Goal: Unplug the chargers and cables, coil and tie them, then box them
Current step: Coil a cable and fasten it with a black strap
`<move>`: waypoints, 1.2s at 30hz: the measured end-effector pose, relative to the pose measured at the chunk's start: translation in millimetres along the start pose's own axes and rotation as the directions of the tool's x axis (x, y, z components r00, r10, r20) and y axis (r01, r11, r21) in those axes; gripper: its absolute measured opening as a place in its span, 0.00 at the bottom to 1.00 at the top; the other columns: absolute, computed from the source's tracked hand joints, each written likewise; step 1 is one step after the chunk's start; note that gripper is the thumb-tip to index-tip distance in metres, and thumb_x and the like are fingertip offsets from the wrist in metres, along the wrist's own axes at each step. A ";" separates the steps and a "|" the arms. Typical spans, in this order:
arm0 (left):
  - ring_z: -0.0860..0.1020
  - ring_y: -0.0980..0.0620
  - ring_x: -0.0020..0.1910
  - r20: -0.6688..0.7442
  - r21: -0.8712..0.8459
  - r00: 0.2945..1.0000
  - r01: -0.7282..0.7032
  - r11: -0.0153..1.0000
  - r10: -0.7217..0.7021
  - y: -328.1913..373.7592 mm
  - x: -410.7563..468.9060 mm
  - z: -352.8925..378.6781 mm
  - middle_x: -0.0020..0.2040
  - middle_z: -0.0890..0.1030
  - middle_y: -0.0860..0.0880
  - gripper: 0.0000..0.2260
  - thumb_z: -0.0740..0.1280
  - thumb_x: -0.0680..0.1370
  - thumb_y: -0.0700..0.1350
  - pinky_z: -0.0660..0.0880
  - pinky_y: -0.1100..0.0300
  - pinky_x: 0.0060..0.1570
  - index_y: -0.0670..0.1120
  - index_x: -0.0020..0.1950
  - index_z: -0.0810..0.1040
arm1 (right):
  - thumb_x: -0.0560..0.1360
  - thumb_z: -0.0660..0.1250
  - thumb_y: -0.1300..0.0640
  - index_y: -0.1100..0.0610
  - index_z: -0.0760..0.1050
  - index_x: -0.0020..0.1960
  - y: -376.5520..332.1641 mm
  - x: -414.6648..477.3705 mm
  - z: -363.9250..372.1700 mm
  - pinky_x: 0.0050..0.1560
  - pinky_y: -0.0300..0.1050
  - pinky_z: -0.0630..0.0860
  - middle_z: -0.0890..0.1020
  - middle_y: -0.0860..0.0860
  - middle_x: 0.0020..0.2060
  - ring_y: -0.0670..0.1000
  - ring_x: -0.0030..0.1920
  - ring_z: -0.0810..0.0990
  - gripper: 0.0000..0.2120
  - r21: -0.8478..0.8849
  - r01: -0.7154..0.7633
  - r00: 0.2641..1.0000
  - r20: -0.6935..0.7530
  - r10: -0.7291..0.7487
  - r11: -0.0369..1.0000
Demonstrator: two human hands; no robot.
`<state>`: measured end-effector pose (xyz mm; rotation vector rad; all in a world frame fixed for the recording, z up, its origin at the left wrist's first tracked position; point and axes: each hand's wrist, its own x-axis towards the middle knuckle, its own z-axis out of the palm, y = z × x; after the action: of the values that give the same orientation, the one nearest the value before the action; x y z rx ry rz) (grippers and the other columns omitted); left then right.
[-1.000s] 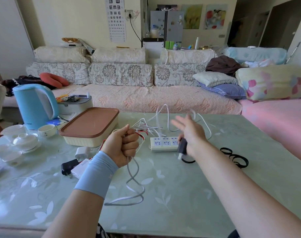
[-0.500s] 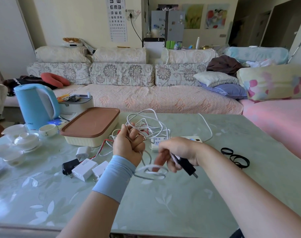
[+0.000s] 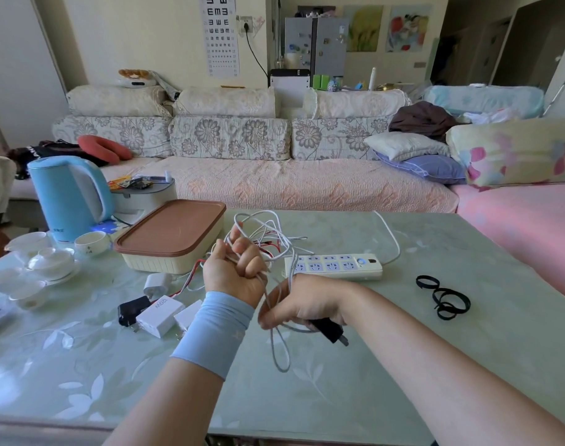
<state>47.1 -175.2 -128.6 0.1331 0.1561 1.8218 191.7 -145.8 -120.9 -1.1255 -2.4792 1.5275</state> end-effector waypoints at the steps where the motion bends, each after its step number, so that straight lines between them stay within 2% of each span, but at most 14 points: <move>1: 0.58 0.57 0.16 -0.014 0.004 1.000 -0.011 1.000 0.011 3.2 0.5 0.6 0.26 0.65 0.53 0.21 0.49 0.83 0.54 0.51 0.65 0.16 0.44 0.42 0.75 | 0.69 0.77 0.57 0.52 0.83 0.43 0.8 0.3 0.3 0.28 0.37 0.64 0.74 0.43 0.24 0.45 0.28 0.69 0.04 -0.038 0.003 1.000 0.018 -0.002 0.999; 6: 0.55 0.56 0.17 -0.209 0.190 0.961 -0.141 0.972 0.180 34.9 9.0 -1.4 0.24 0.61 0.54 0.20 0.48 0.84 0.53 0.49 0.65 0.17 0.49 0.34 0.65 | 0.75 0.71 0.54 0.51 0.83 0.47 2.7 -11.1 -16.6 0.25 0.37 0.59 0.74 0.40 0.22 0.44 0.24 0.65 0.03 -0.194 -0.059 0.988 0.132 0.086 0.979; 9: 0.55 0.56 0.17 -0.271 0.306 0.932 -0.154 0.939 0.241 36.4 11.0 -3.4 0.22 0.59 0.54 0.19 0.49 0.84 0.51 0.48 0.67 0.18 0.50 0.34 0.63 | 0.80 0.64 0.55 0.52 0.81 0.45 3.2 -13.0 -28.6 0.23 0.36 0.59 0.84 0.44 0.36 0.44 0.23 0.64 0.08 -0.080 -0.043 0.964 0.260 0.062 0.996; 12: 0.61 0.54 0.18 -0.308 0.645 0.884 -0.078 0.760 0.352 30.7 12.4 -3.8 0.25 0.66 0.49 0.13 0.54 0.82 0.41 0.60 0.70 0.19 0.46 0.37 0.65 | 0.82 0.59 0.57 0.56 0.78 0.43 14.7 -6.3 -32.4 0.20 0.36 0.59 0.85 0.54 0.40 0.45 0.22 0.64 0.13 0.030 -0.093 0.953 0.292 0.080 0.995; 14: 0.70 0.51 0.23 -0.332 0.873 0.878 0.148 0.464 0.345 32.8 13.2 -8.7 0.31 0.73 0.44 0.10 0.59 0.81 0.41 0.77 0.60 0.27 0.39 0.41 0.71 | 0.83 0.58 0.58 0.58 0.76 0.43 21.3 -6.5 -34.2 0.18 0.35 0.59 0.84 0.54 0.36 0.45 0.20 0.63 0.13 0.048 -0.120 0.953 0.285 0.102 0.992; 17: 0.80 0.42 0.45 -0.293 0.737 0.847 0.495 -0.460 0.444 42.5 3.6 -16.1 0.50 0.81 0.40 0.24 0.63 0.77 0.60 0.77 0.53 0.51 0.39 0.58 0.77 | 0.83 0.57 0.58 0.59 0.76 0.43 27.4 -8.2 -40.3 0.19 0.36 0.59 0.84 0.54 0.34 0.45 0.20 0.63 0.13 0.093 -0.140 0.959 0.261 0.111 0.986; 18: 0.78 0.41 0.54 -0.186 0.631 0.841 0.498 -0.595 0.507 41.8 0.3 -16.7 0.56 0.79 0.39 0.28 0.65 0.75 0.63 0.73 0.53 0.54 0.40 0.61 0.75 | 0.83 0.57 0.58 0.59 0.76 0.43 28.9 -7.9 -42.2 0.19 0.36 0.59 0.84 0.54 0.34 0.45 0.21 0.64 0.13 0.104 -0.142 0.961 0.252 0.112 0.984; 20: 0.73 0.39 0.59 0.118 0.610 0.783 0.427 -0.667 0.610 38.7 -6.8 -10.2 0.59 0.73 0.38 0.32 0.73 0.69 0.61 0.70 0.50 0.56 0.40 0.59 0.69 | 0.83 0.58 0.57 0.59 0.77 0.44 30.2 -7.2 -44.5 0.19 0.36 0.59 0.84 0.54 0.34 0.45 0.21 0.64 0.13 0.123 -0.148 0.962 0.248 0.114 0.981; 22: 0.72 0.39 0.53 0.564 0.588 0.672 0.081 -0.805 0.480 32.7 -9.3 1.2 0.54 0.72 0.40 0.23 0.76 0.68 0.51 0.70 0.48 0.53 0.41 0.53 0.71 | 0.83 0.58 0.57 0.59 0.77 0.44 28.2 -7.6 -45.2 0.20 0.36 0.58 0.83 0.54 0.35 0.45 0.22 0.64 0.13 0.146 -0.154 0.962 0.248 0.114 0.977; 24: 0.76 0.47 0.46 0.756 0.542 0.619 -0.410 -0.733 0.213 18.4 -11.7 11.2 0.49 0.76 0.45 0.07 0.69 0.71 0.40 0.73 0.54 0.50 0.43 0.48 0.76 | 0.82 0.59 0.56 0.58 0.79 0.44 25.0 -9.2 -45.5 0.22 0.36 0.56 0.83 0.54 0.35 0.45 0.23 0.64 0.13 0.163 -0.151 0.962 0.250 0.107 0.975; 26: 0.78 0.57 0.43 0.662 0.606 0.746 -0.589 -0.535 -0.073 -2.0 -20.0 11.6 0.45 0.81 0.51 0.10 0.62 0.70 0.37 0.75 0.59 0.49 0.45 0.47 0.80 | 0.82 0.60 0.55 0.57 0.80 0.43 23.3 -11.1 -46.3 0.23 0.37 0.56 0.83 0.54 0.35 0.46 0.24 0.64 0.13 0.181 -0.119 0.966 0.249 0.072 0.976; 30: 0.79 0.56 0.43 0.246 0.754 0.928 -0.365 -0.546 -0.280 -16.4 -18.8 -4.1 0.42 0.83 0.56 0.17 0.58 0.70 0.38 0.75 0.59 0.49 0.55 0.50 0.79 | 0.82 0.59 0.53 0.58 0.80 0.48 26.3 -14.3 -52.5 0.22 0.36 0.57 0.83 0.54 0.37 0.46 0.24 0.63 0.13 0.234 -0.012 0.968 0.246 -0.048 0.972; 33: 0.76 0.56 0.37 0.226 0.781 0.946 -0.319 -0.537 -0.233 -14.7 -18.9 4.3 0.34 0.80 0.57 0.14 0.58 0.72 0.41 0.75 0.59 0.43 0.58 0.44 0.77 | 0.82 0.59 0.50 0.57 0.80 0.51 28.4 -16.3 -55.2 0.24 0.37 0.58 0.85 0.54 0.41 0.45 0.26 0.63 0.14 0.245 0.033 0.978 0.192 -0.081 0.969; 36: 0.78 0.51 0.42 0.260 0.707 0.949 -0.313 -0.634 -0.179 -3.9 -18.0 6.7 0.39 0.81 0.54 0.13 0.56 0.68 0.51 0.75 0.57 0.47 0.56 0.43 0.80 | 0.83 0.60 0.53 0.59 0.80 0.48 30.7 -15.0 -59.8 0.22 0.34 0.59 0.85 0.55 0.36 0.44 0.21 0.62 0.14 0.327 0.054 0.998 0.001 -0.057 0.944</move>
<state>56.5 -191.4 -122.8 1.9794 1.8772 0.8713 242.0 -100.5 -108.7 -0.9842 -2.1305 1.8413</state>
